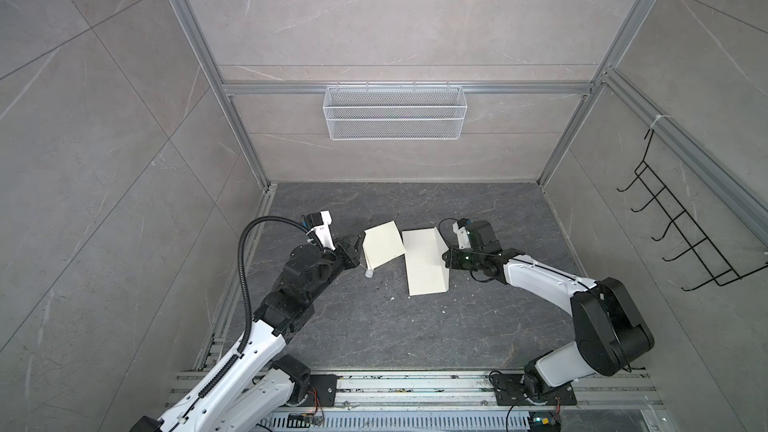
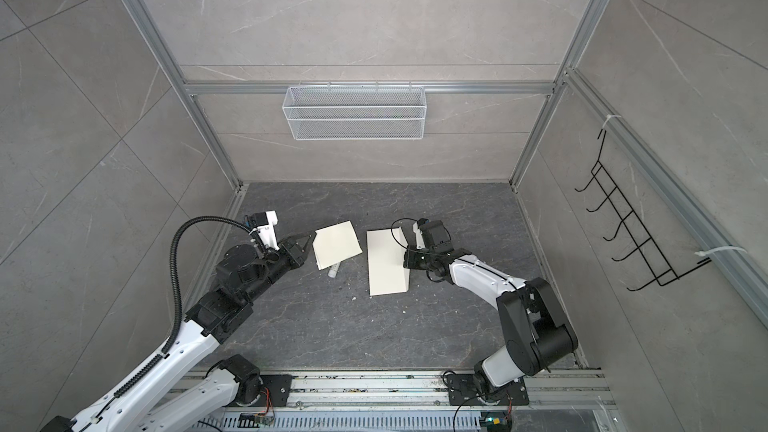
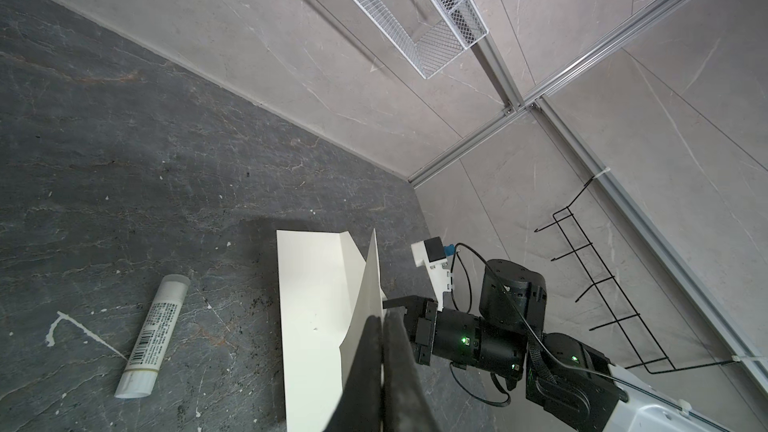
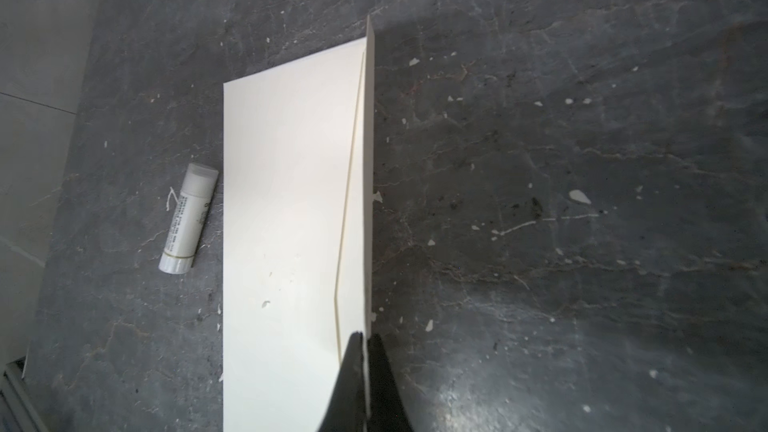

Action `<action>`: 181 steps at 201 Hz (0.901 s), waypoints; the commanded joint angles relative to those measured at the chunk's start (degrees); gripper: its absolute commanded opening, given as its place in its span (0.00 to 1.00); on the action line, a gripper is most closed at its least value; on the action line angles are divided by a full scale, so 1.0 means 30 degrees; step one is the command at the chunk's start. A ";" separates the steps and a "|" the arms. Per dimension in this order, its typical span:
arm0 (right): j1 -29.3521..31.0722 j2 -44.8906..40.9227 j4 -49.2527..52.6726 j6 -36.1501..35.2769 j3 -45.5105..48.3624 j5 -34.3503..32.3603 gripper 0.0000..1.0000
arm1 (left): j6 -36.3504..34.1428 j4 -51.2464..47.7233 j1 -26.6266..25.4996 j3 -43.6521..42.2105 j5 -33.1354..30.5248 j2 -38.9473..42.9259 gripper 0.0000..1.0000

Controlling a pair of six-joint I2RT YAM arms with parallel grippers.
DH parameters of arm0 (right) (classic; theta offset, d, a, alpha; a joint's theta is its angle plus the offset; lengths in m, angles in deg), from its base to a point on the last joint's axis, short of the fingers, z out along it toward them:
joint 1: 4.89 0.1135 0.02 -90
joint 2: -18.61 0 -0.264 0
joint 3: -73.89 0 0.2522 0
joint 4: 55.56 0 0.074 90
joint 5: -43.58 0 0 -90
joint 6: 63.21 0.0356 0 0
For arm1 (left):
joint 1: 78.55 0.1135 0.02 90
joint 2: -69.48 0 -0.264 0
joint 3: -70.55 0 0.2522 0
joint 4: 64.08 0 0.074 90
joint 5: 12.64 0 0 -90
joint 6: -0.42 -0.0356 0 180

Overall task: Place the letter into the envelope and seal it
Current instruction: 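Release the envelope with the right gripper and move it toward the held letter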

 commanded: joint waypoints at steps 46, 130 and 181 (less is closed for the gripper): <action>0.0078 0.1448 -0.0960 0.1106 0.0217 -0.1056 0.00 | 0.0820 0.1549 0.0050 0.0180 -0.0289 -0.0462 0.00; 0.0082 0.1741 -0.1614 0.1591 0.0567 -0.1021 0.26 | 0.2163 0.2049 0.0050 -0.0172 -0.0635 -0.0803 0.00; 0.0075 -0.2494 -0.0434 0.2037 0.0964 -0.1194 0.67 | 0.3555 0.2696 0.0050 -0.0348 -0.0849 -0.0964 0.00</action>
